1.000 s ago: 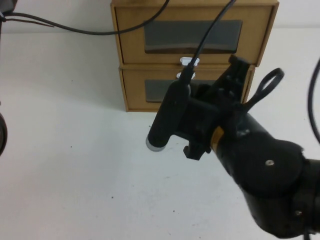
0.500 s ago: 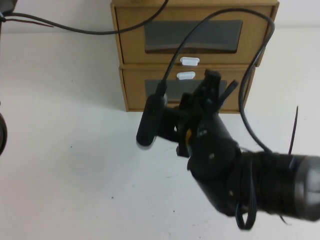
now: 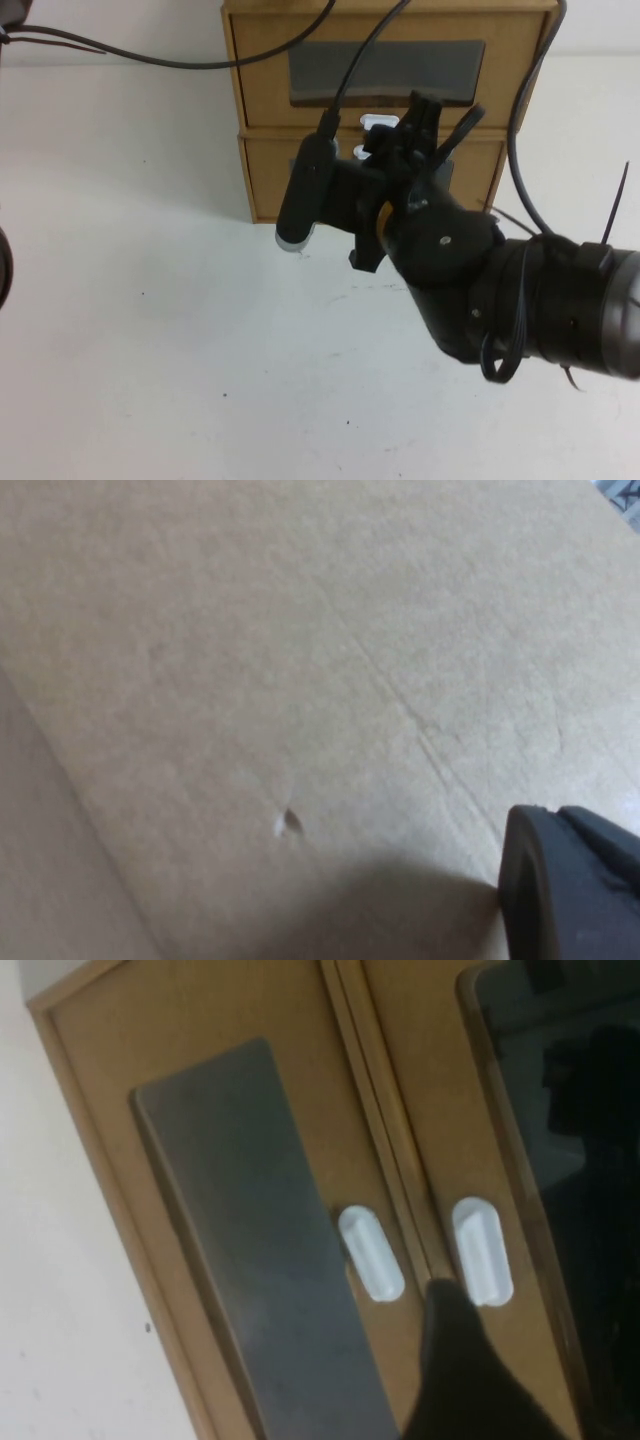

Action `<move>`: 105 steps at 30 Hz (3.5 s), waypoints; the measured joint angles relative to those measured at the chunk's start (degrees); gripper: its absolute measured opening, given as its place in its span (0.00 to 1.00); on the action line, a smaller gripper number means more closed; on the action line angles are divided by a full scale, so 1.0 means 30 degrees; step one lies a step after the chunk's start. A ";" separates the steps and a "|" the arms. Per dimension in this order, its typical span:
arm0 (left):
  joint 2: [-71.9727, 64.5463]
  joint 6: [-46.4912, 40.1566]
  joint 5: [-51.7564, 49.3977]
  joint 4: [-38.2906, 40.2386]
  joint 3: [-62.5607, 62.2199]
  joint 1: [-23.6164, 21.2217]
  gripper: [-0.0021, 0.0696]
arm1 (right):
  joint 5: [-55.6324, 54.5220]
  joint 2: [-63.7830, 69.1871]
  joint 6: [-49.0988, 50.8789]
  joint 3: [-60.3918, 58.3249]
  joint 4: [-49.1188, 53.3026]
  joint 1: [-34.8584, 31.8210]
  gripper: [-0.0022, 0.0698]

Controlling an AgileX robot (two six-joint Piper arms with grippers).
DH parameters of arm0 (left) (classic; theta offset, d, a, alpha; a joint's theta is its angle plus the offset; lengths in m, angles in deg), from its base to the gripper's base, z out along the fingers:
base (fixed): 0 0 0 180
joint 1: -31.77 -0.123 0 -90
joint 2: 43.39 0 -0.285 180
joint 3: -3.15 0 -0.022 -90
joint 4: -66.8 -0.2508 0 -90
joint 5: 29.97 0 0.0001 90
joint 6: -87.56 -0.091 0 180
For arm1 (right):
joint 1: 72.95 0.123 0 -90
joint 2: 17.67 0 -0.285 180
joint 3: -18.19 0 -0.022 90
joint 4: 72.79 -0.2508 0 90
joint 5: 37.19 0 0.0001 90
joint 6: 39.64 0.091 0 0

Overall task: Open the shoe box
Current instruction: 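Pull the top drawer of the cardboard box fully open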

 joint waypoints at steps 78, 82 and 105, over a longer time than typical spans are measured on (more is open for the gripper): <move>0.0000 0.1674 -0.1139 0.0858 -0.0143 -0.0044 0.02 | -0.2349 0.4218 -0.1413 0.3872 0.0348 -0.3504 0.40; 0.0000 0.1674 -0.1139 0.0858 -0.0143 -0.0044 0.02 | -0.1997 0.4227 -0.1413 0.3881 0.0468 -0.3470 0.31; -0.0251 0.1674 -0.1180 0.1344 -0.0143 -0.0044 0.02 | -0.1041 0.4299 -0.2869 0.3971 0.0200 -0.3269 0.05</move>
